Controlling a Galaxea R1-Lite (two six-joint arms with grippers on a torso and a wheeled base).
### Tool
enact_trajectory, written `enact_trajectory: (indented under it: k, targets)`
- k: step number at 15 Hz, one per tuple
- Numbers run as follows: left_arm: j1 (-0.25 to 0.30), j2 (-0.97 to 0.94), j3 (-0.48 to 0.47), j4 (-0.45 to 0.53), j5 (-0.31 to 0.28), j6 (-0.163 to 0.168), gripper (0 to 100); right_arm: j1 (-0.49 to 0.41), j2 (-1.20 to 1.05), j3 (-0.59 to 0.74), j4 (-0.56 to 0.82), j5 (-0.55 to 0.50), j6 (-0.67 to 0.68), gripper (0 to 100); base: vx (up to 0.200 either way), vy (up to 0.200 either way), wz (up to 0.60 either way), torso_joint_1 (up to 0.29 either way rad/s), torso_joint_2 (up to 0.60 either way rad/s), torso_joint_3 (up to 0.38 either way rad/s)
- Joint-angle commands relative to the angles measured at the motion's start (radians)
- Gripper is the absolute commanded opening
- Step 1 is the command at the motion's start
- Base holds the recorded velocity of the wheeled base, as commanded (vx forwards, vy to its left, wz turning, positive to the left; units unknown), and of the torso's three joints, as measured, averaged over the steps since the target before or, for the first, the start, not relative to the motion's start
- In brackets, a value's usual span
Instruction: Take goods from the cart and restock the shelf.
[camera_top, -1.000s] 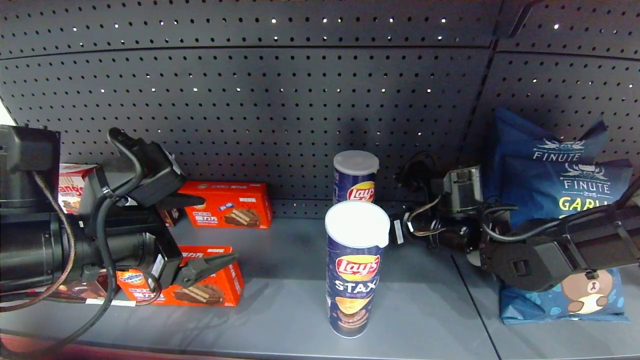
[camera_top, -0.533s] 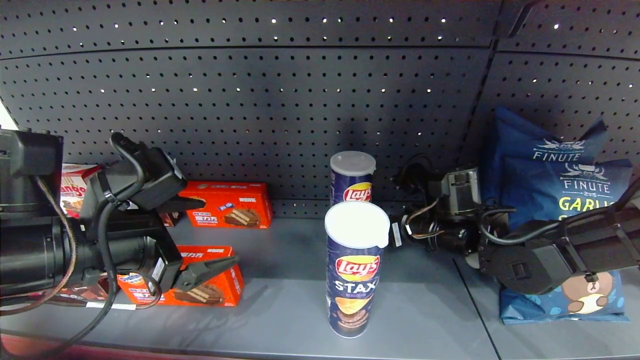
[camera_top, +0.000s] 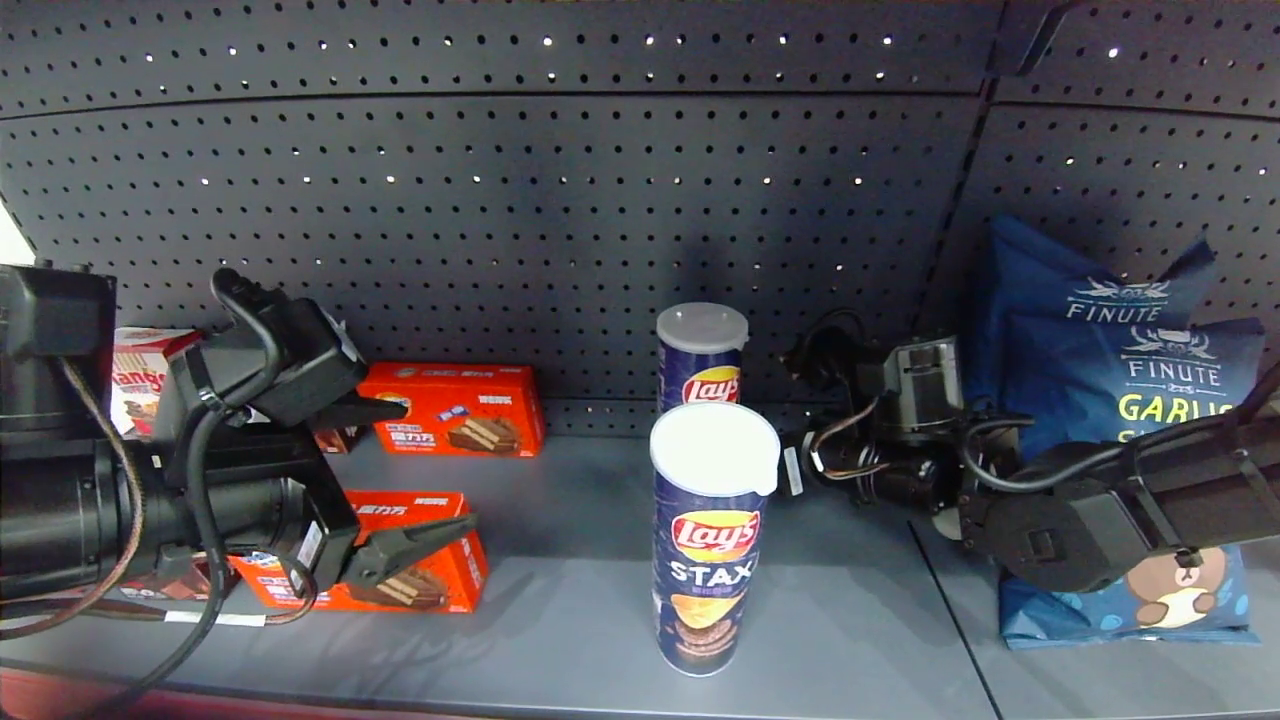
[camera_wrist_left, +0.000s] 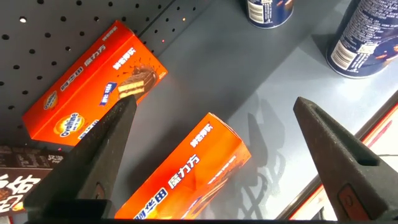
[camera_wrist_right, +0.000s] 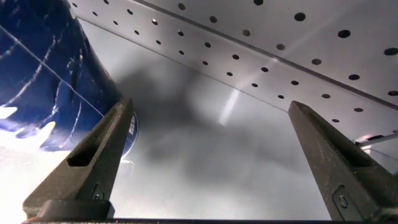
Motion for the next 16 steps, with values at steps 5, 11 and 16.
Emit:
enact_trajectory:
  k: [5, 11, 16]
  targets:
    - [0.009, -0.109, -0.006, -0.001, 0.003, -0.006, 100, 0.002, -0.226, 0.027, 0.004, -0.014, -0.002, 100, 0.0, 0.0, 0.0, 0.0, 0.0, 0.0]
    - [0.213, -0.404, 0.04, 0.001, 0.007, -0.118, 100, -0.05, -0.635, 0.232, 0.006, -0.002, -0.009, 100, 0.0, 0.0, 0.0, 0.0, 0.0, 0.0]
    - [0.247, -0.744, 0.292, 0.019, 0.052, -0.15, 100, -0.244, -0.928, 0.494, 0.01, 0.045, -0.011, 100, 0.0, 0.0, 0.0, 0.0, 0.0, 0.0]
